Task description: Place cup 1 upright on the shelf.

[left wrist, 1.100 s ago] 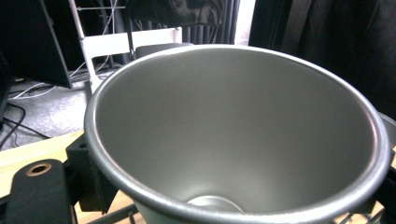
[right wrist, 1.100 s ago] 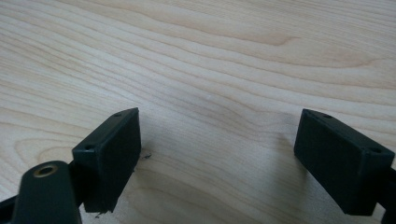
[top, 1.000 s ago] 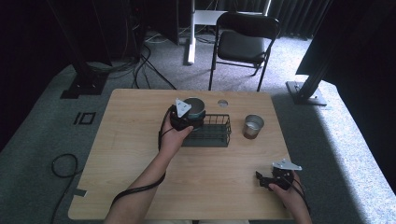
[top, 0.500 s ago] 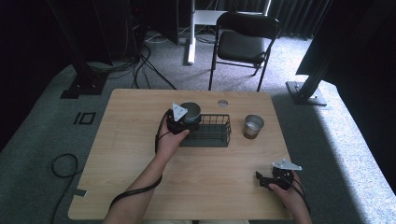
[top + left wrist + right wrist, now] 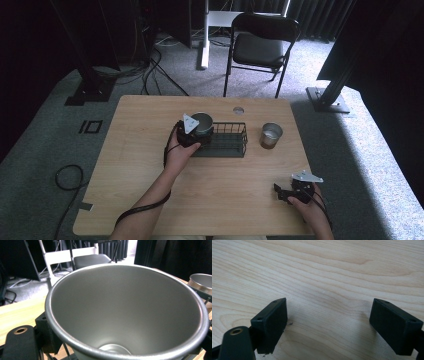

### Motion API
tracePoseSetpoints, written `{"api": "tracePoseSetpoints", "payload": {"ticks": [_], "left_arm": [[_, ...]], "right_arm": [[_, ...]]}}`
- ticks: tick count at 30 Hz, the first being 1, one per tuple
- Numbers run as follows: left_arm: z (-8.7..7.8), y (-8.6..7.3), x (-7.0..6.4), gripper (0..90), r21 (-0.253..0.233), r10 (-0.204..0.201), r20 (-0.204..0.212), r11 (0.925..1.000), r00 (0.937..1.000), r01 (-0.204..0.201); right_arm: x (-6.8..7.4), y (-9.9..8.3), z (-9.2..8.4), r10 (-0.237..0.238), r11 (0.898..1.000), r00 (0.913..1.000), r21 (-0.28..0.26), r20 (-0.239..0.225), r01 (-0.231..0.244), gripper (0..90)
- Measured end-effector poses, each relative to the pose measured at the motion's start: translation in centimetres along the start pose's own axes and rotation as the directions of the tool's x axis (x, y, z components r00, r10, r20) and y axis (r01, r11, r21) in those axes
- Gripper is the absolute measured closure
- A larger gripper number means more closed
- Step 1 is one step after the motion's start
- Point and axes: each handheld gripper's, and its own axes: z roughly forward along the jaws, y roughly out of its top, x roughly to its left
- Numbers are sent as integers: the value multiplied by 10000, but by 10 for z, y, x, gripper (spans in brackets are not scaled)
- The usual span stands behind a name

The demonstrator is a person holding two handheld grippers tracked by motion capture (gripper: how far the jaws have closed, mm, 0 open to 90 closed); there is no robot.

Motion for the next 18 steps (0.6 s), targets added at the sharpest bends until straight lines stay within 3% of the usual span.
{"api": "tracePoseSetpoints", "payload": {"ticks": [5, 12, 18], "left_arm": [[-2, -1, 0, 143, -27, -36, -24, 10000, 10000, 36], [-4, -1, 2, 103, 194, -419, 154, 9989, 9990, 416], [-9, -2, 3, 95, 231, -182, 155, 9996, 9997, 179]], "right_arm": [[0, 0, 0, 0, 10000, 10000, 1, 0, 0, 144], [0, 0, 0, -1, 10000, 10000, 0, 1, 1, 143], [0, 0, 0, 1, 10000, 10000, 1, 1, -1, 143]]}}
